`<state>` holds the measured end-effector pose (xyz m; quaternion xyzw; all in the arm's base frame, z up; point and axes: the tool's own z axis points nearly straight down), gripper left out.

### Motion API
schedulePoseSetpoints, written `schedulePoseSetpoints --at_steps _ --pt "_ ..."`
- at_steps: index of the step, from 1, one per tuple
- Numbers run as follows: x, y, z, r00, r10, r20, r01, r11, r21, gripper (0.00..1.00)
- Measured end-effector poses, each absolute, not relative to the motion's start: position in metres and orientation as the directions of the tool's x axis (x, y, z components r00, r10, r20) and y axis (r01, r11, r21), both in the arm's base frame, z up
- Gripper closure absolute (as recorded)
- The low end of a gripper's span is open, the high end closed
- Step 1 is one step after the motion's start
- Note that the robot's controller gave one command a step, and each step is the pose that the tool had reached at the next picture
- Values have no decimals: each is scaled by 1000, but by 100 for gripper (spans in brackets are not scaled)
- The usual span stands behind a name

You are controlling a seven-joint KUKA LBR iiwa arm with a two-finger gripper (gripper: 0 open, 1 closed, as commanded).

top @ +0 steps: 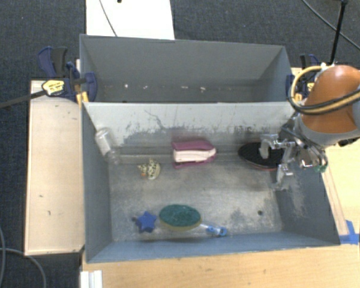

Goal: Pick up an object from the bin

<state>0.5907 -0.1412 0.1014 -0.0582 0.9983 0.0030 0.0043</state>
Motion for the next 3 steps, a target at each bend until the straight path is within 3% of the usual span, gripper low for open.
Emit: schedulePoseSetpoints --at_steps 1,2,3 --pt "593 -138 76 -998 -66 -19 -66 998 5 0" --pt "589 -132 76 -992 122 -14 122 993 7 0" --pt "585 -128 76 -979 204 -12 204 979 7 0"
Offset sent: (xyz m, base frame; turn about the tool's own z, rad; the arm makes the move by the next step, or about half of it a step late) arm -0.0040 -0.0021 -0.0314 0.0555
